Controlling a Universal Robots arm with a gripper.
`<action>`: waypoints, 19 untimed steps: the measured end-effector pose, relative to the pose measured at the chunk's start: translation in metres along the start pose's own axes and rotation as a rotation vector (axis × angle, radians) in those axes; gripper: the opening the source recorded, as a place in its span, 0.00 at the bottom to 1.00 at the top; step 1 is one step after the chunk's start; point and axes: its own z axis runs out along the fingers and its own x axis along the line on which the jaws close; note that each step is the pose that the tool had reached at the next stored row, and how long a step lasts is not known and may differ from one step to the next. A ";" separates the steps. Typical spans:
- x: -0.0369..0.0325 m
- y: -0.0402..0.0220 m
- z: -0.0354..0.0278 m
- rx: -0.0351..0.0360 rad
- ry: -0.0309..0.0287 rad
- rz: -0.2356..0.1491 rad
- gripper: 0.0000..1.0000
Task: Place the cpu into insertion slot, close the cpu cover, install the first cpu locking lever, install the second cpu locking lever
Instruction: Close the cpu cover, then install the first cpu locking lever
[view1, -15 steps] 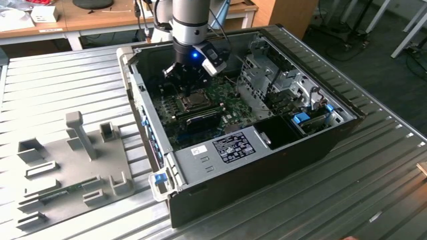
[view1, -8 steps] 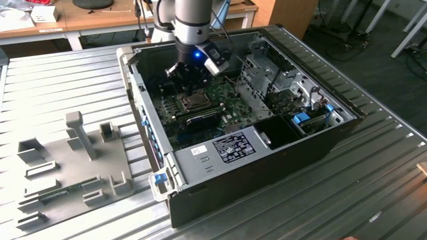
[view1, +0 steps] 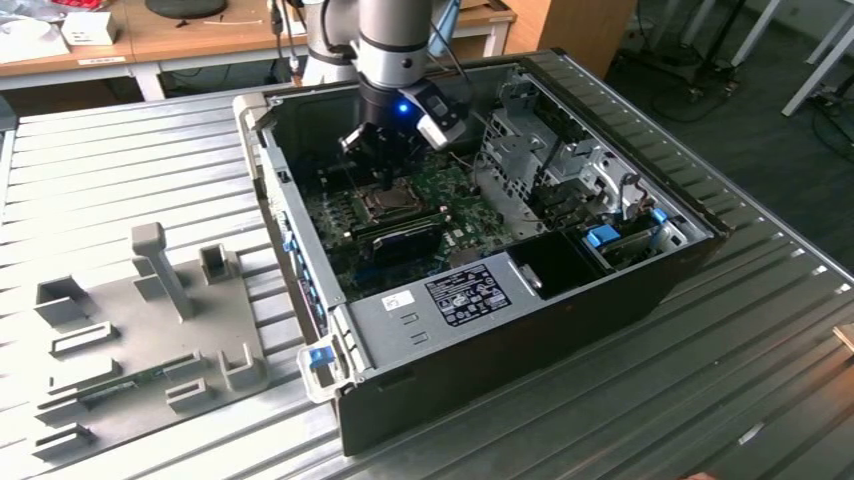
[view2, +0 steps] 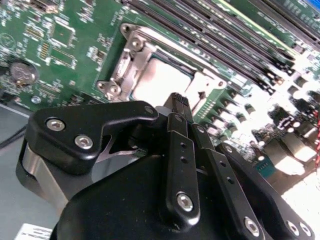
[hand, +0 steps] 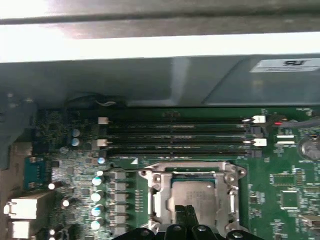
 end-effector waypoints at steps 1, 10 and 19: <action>-0.0021 0.0000 0.0000 0.0000 -0.0010 0.000 0.11; -0.0247 0.0004 0.0005 -0.0001 -0.0048 0.000 0.11; -0.0247 0.0006 -0.0030 0.0002 -0.0048 0.000 0.11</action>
